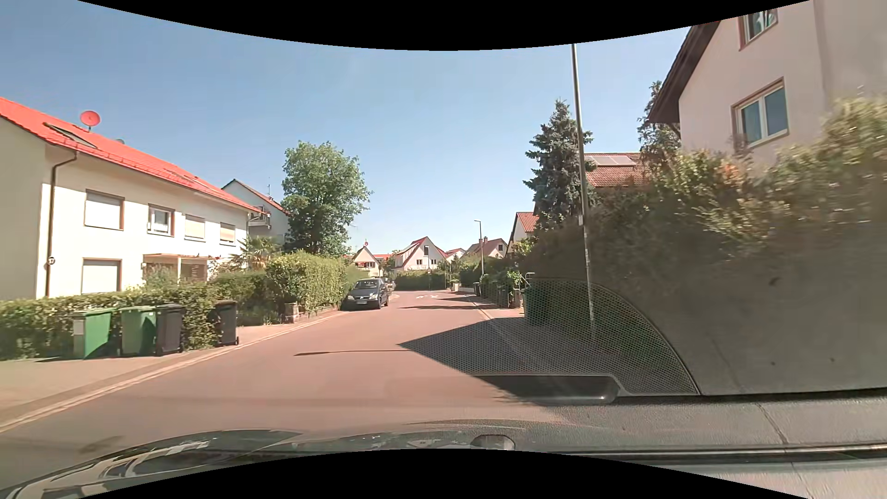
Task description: Follow the waypoints while adhering to traffic rules and regulations
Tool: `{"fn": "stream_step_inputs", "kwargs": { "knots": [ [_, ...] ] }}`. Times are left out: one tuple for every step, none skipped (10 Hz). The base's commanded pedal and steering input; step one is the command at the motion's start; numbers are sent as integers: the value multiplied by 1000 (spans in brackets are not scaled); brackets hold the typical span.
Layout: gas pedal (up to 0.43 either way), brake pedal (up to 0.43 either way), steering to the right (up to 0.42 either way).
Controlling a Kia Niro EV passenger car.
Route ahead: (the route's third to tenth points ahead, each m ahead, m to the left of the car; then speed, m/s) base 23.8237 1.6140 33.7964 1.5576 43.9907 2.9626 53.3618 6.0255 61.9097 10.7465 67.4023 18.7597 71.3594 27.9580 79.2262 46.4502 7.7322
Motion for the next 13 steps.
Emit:
{"fn": "stream_step_inputs", "kwargs": {
  "knots": [
    [98, 0, 0],
    [98, 0, 0],
    [98, 0, -3],
    [98, 0, -7],
    [98, 0, -12],
    [98, 0, -15],
    [98, 0, -15],
    [98, 0, -12],
    [98, 0, -9],
    [98, 0, -6],
    [98, 0, -5],
    [98, 0, -5],
    [98, 0, -5]
  ]
}}
